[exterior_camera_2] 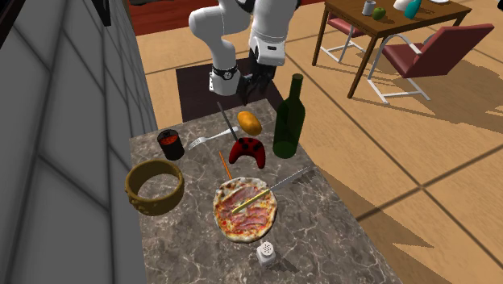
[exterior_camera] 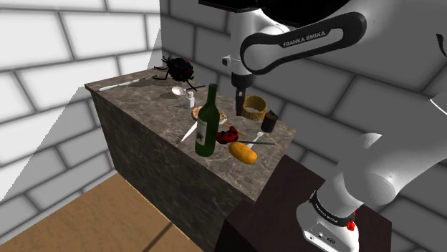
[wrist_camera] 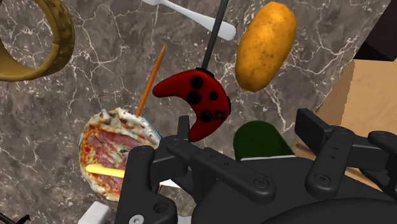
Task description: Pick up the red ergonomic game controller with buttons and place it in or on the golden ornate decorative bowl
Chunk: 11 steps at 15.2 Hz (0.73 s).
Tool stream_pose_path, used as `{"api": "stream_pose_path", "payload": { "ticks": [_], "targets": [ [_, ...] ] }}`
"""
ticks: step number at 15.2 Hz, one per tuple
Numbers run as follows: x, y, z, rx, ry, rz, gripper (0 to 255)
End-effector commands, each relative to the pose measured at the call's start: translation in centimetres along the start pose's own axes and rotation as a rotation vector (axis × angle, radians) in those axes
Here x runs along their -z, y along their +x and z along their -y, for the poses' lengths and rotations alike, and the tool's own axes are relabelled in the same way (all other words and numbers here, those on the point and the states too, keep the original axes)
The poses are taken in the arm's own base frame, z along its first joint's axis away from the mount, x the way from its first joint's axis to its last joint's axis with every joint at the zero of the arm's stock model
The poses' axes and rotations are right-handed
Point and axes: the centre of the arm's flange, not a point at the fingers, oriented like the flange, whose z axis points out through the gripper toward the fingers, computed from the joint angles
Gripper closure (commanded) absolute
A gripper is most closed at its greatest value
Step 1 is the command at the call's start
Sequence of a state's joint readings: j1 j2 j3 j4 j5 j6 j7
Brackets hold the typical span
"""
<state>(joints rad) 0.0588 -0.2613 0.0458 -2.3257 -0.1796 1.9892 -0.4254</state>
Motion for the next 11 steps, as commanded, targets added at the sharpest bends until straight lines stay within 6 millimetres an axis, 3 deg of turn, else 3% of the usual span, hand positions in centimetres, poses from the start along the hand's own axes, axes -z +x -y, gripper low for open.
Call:
{"api": "stream_pose_path", "payload": {
  "ticks": [1,10,11],
  "targets": [
    [-2.0,1.7,-0.5,0.067,-0.027,0.027,0],
    [-11.9,9.2,-2.0,0.351,-0.143,0.151,0],
    [-11.9,9.2,-2.0,0.351,-0.143,0.151,0]
  ]
}}
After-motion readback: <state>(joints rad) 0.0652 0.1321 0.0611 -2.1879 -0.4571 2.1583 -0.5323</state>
